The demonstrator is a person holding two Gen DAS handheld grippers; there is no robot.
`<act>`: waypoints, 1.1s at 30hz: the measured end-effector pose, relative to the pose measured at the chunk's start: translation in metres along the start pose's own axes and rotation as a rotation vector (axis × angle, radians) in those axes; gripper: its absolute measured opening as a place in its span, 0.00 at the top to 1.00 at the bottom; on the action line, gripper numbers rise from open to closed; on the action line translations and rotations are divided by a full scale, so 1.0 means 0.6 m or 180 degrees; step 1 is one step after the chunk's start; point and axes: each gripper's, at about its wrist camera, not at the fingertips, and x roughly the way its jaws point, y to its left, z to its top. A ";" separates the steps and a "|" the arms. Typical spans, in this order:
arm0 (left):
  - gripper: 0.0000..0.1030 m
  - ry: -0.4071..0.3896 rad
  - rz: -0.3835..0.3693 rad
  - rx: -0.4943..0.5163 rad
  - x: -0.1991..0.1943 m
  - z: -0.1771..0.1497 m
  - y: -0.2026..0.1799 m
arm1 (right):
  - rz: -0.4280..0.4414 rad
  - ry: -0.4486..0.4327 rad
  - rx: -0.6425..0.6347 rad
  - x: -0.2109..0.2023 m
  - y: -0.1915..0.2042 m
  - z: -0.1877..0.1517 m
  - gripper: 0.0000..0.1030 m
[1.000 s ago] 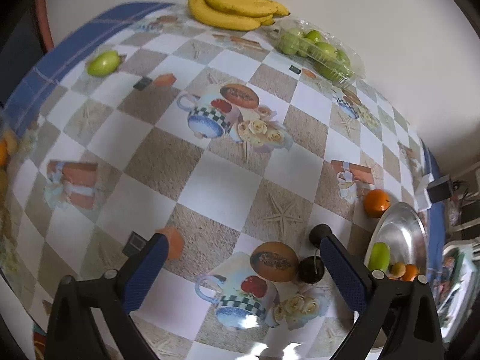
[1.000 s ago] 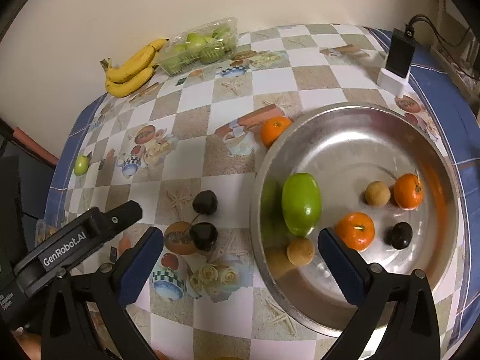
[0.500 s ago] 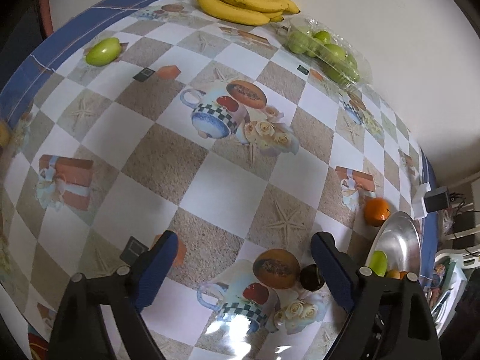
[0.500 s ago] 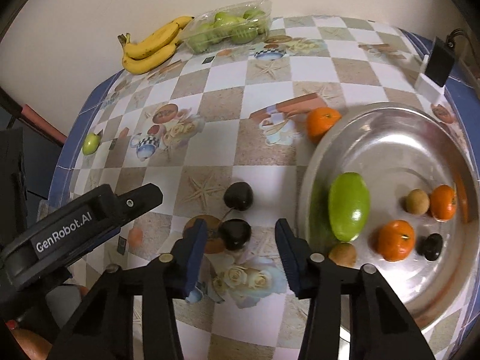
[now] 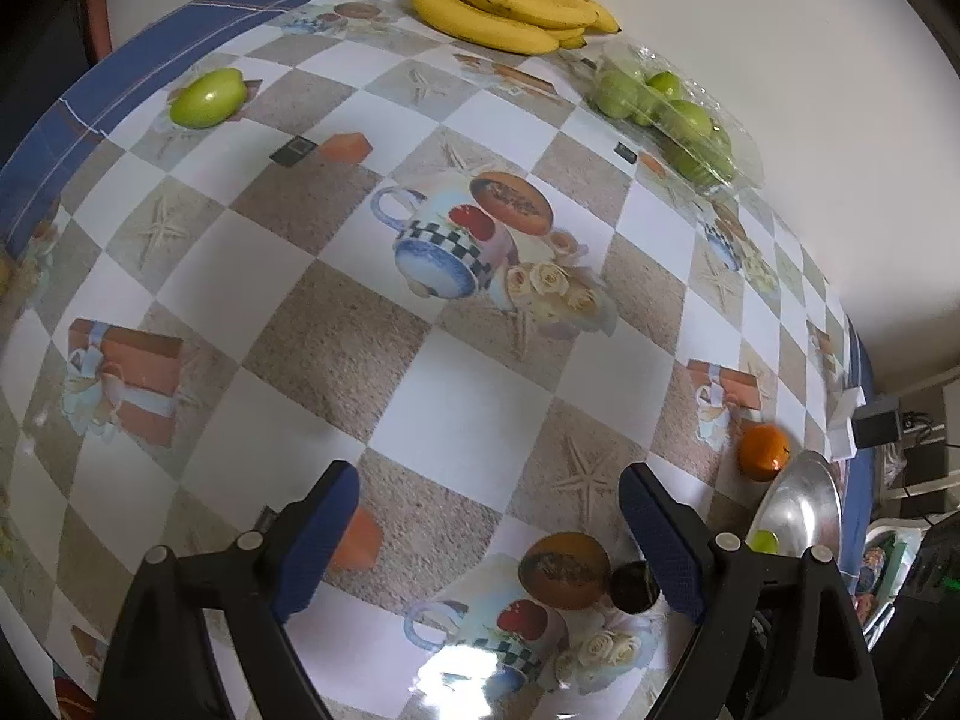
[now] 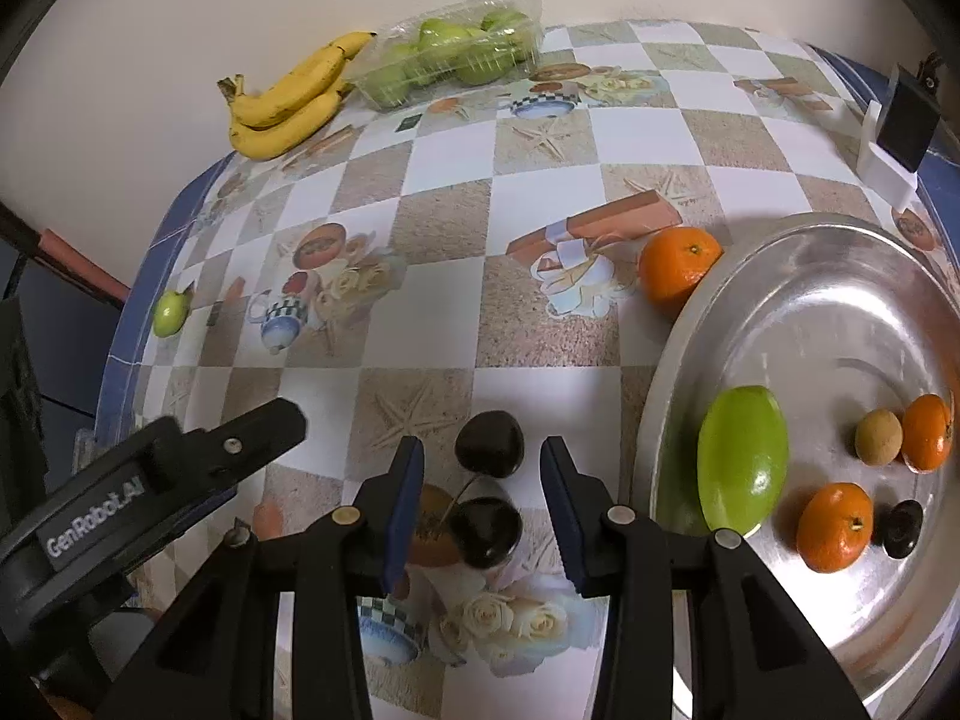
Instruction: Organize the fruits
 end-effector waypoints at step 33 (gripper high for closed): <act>0.13 -0.0097 -0.0118 -0.0106 -0.023 0.014 0.020 | 0.0051 -0.0138 0.0132 -0.027 -0.002 0.014 0.75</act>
